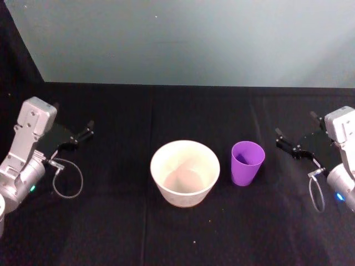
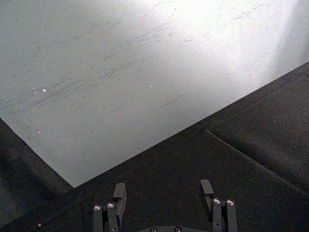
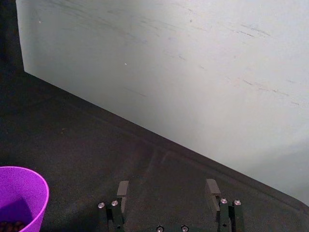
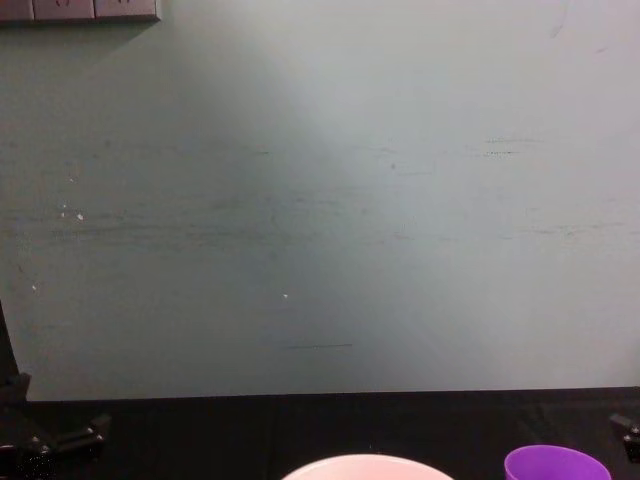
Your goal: Pick up the cup and pour the mung beans from the cup into the bowl.
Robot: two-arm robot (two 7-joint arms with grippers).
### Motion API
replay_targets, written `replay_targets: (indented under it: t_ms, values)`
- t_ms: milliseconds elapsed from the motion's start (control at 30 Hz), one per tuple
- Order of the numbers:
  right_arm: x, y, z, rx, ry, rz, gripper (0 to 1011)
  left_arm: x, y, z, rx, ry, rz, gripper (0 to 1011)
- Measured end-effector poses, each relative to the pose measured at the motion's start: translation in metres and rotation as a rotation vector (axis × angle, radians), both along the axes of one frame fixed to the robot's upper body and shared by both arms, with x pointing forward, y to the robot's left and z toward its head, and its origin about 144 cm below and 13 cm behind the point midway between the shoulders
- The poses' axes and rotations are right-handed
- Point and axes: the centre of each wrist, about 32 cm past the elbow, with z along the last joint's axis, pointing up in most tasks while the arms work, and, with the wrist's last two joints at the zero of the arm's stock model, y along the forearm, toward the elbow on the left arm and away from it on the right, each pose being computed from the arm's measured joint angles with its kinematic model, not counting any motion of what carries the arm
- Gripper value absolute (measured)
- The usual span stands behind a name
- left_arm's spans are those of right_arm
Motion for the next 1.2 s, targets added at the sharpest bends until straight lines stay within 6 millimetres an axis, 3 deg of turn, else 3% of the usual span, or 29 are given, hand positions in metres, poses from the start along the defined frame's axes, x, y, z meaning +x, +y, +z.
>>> replay_targets:
  t_ms: [1200]
  values:
    - [0.0,0.0,0.0,0.0,0.0,0.0,1003,0.0,0.0,0.0,0.0,0.0,0.0,1000]
